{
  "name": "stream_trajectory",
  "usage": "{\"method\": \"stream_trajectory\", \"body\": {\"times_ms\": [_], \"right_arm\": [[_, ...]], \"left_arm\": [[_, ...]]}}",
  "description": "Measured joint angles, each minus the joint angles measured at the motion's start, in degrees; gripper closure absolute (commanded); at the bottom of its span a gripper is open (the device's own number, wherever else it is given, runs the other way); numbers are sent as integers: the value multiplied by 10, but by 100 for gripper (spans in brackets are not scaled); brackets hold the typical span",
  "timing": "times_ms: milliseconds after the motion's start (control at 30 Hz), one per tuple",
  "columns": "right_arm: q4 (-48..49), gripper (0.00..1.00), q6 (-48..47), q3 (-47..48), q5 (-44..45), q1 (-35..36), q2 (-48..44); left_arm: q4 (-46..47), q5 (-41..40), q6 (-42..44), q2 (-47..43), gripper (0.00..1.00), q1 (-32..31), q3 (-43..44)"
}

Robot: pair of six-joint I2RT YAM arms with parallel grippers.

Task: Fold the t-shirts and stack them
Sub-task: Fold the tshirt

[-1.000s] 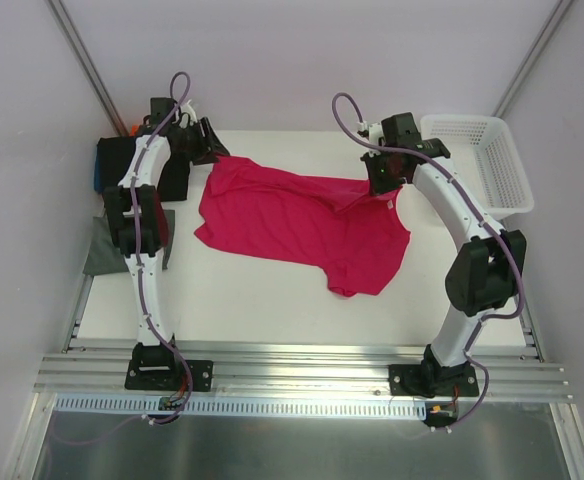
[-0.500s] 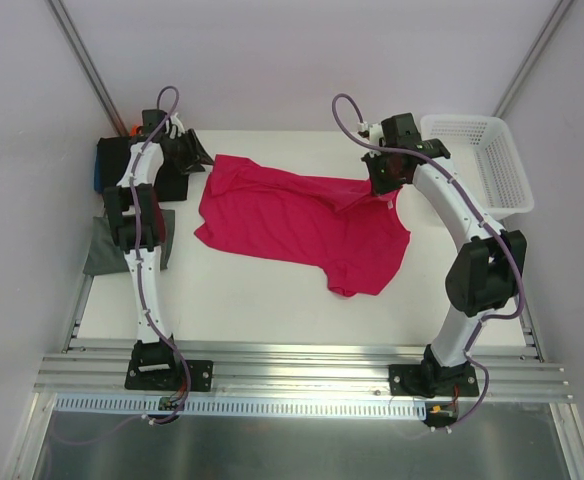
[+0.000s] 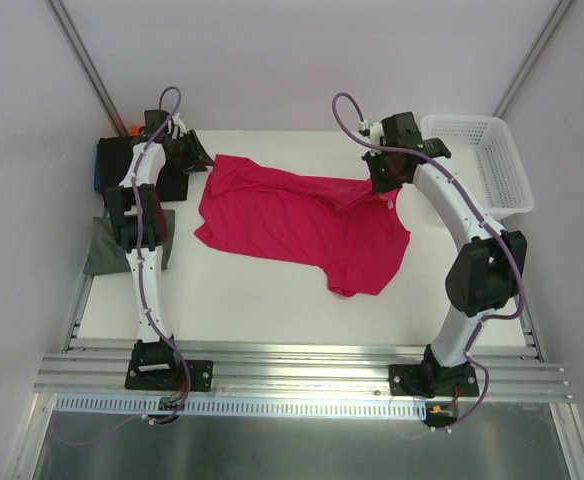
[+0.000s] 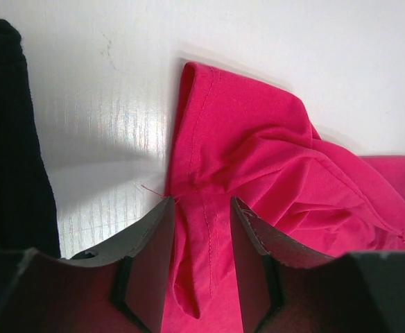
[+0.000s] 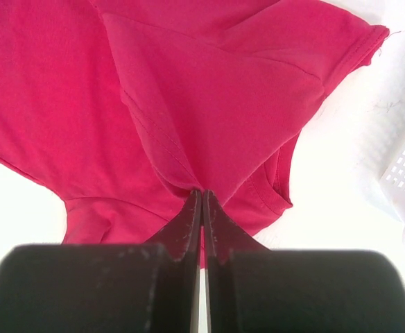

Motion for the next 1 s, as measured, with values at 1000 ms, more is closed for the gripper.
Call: {"method": "stream_trajectory", "body": {"times_ms": [1000], "right_arm": [[1, 99, 0, 29, 4, 0, 15]], "left_arm": [[1, 8, -13, 0, 70, 0, -35]]}}
